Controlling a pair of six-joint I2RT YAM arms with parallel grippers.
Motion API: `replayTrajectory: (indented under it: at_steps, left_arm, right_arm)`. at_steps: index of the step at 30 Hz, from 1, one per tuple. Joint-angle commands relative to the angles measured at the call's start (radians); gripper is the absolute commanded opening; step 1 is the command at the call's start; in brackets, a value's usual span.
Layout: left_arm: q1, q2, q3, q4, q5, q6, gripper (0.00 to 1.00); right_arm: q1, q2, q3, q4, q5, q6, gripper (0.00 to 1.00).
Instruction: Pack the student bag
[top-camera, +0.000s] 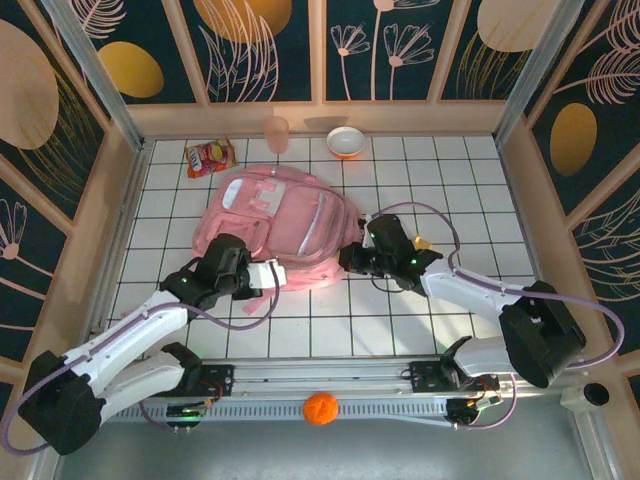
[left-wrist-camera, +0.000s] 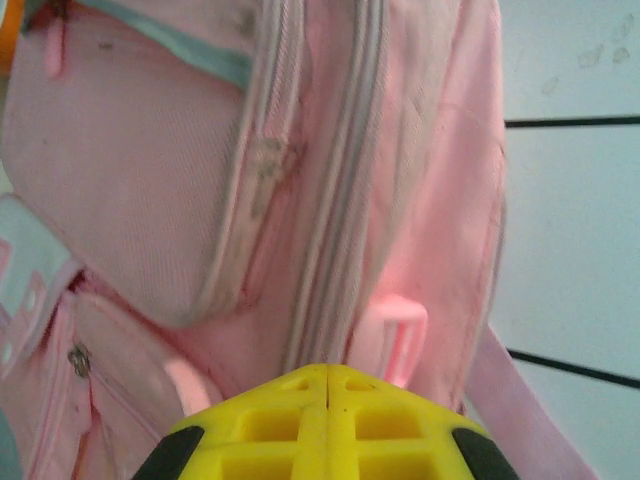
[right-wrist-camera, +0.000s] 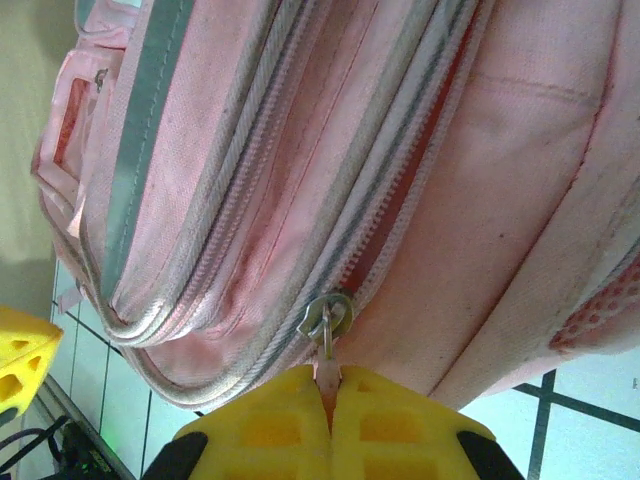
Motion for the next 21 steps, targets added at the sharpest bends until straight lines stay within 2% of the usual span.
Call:
replayTrajectory:
  at_steps: [1, 4, 5, 9, 13, 15, 21]
  left_arm:
    - [0.004, -0.059, -0.004, -0.107, -0.041, -0.006, 0.0]
    - [0.004, -0.086, 0.013, -0.062, 0.011, -0.092, 0.41]
    - [0.002, -0.084, 0.018, -0.016, 0.041, -0.139, 0.5]
    - [-0.028, -0.005, 0.028, 0.252, 0.079, -0.352, 0.63]
    - [-0.085, 0.172, 0.122, 0.329, 0.1, -0.376, 0.78]
    - [-0.092, 0.235, 0.16, 0.335, 0.138, -0.354, 0.8]
    - [-0.093, 0.335, 0.192, 0.444, 0.063, -0.431, 0.81]
  right_arm:
    - [0.045, 0.007, -0.014, 0.051, -0.001, -0.018, 0.0]
    - [0.098, 0.003, -0.019, 0.075, 0.022, 0.014, 0.0]
    - [0.112, 0.003, -0.018, 0.079, 0.029, 0.021, 0.0]
    - [0.142, 0.009, -0.018, 0.085, 0.047, 0.043, 0.0]
    - [0.159, 0.015, -0.018, 0.099, 0.055, 0.06, 0.0]
    - [0.167, 0.014, -0.018, 0.107, 0.057, 0.067, 0.0]
    - [0.178, 0.015, -0.022, 0.116, 0.066, 0.081, 0.0]
